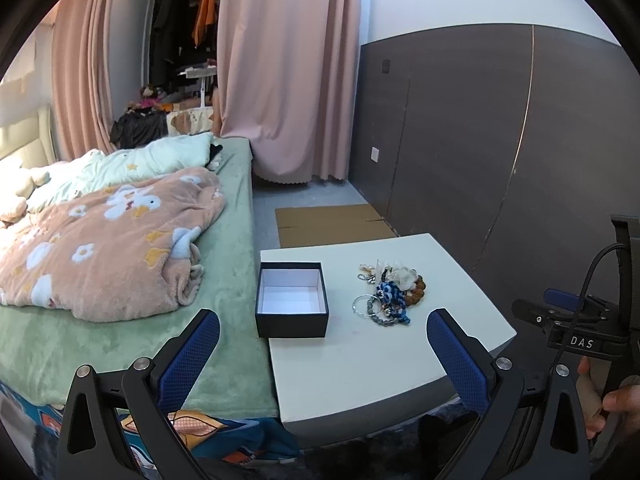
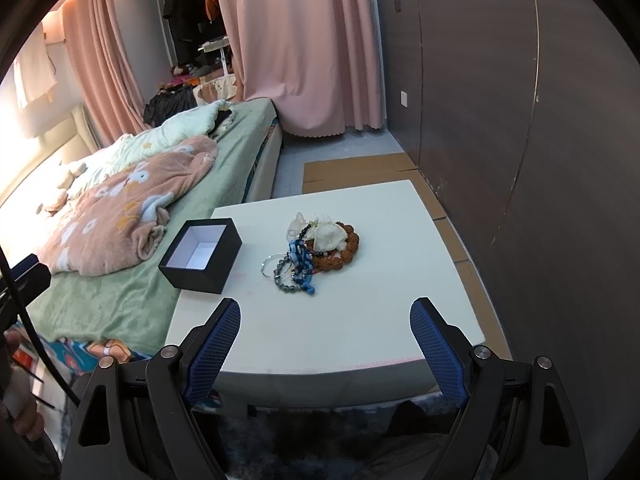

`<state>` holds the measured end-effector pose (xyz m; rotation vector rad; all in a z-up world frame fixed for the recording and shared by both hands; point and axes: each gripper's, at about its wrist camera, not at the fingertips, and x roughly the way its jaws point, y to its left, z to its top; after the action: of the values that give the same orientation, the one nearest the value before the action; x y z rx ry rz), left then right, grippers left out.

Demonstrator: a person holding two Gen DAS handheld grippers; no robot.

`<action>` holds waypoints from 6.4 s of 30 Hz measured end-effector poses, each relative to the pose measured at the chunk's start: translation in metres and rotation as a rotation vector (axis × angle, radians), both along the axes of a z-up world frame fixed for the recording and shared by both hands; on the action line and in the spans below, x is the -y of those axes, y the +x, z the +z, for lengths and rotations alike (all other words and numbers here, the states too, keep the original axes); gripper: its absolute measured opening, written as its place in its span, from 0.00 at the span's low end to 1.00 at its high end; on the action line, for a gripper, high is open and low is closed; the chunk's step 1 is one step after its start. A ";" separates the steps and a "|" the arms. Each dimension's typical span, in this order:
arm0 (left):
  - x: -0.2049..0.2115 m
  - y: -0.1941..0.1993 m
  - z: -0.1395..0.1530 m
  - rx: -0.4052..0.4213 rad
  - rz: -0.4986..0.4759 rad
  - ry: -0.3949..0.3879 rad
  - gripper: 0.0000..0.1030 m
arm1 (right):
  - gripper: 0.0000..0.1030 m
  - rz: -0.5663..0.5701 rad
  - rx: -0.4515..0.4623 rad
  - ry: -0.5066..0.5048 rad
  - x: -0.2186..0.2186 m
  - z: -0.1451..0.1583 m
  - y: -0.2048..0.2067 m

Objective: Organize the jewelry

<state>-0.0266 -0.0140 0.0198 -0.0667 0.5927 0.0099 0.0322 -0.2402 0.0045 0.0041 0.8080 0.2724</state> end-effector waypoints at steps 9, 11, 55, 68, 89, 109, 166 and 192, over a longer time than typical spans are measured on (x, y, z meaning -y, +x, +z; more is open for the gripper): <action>0.010 -0.010 0.003 0.018 -0.025 0.017 1.00 | 0.84 -0.003 0.010 -0.003 0.004 0.003 -0.008; -0.001 -0.015 0.001 0.022 -0.029 0.011 1.00 | 0.84 -0.007 0.007 -0.002 0.006 0.003 -0.007; -0.003 -0.017 0.003 0.030 -0.031 -0.018 1.00 | 0.84 -0.019 0.031 0.009 0.012 0.013 -0.013; -0.003 0.008 0.001 0.024 -0.051 -0.018 1.00 | 0.84 -0.013 0.013 0.034 0.017 0.009 0.001; 0.012 0.110 -0.049 -0.127 -0.189 -0.134 0.67 | 0.84 -0.036 -0.097 0.159 0.033 -0.050 0.095; 0.052 0.207 -0.125 -0.311 -0.295 -0.194 0.45 | 0.84 -0.097 -0.196 0.291 0.055 -0.107 0.137; -0.090 0.207 -0.087 -0.133 -0.141 -0.458 0.27 | 0.03 0.114 -0.262 -0.072 -0.065 -0.159 0.220; -0.156 0.169 -0.070 -0.046 0.173 -0.455 0.71 | 0.02 0.294 0.054 0.320 -0.122 -0.021 0.182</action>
<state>0.1423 0.1420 -0.0500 -0.5607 0.6249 0.0445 0.2146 -0.1183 -0.0165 0.1786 0.7029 0.6756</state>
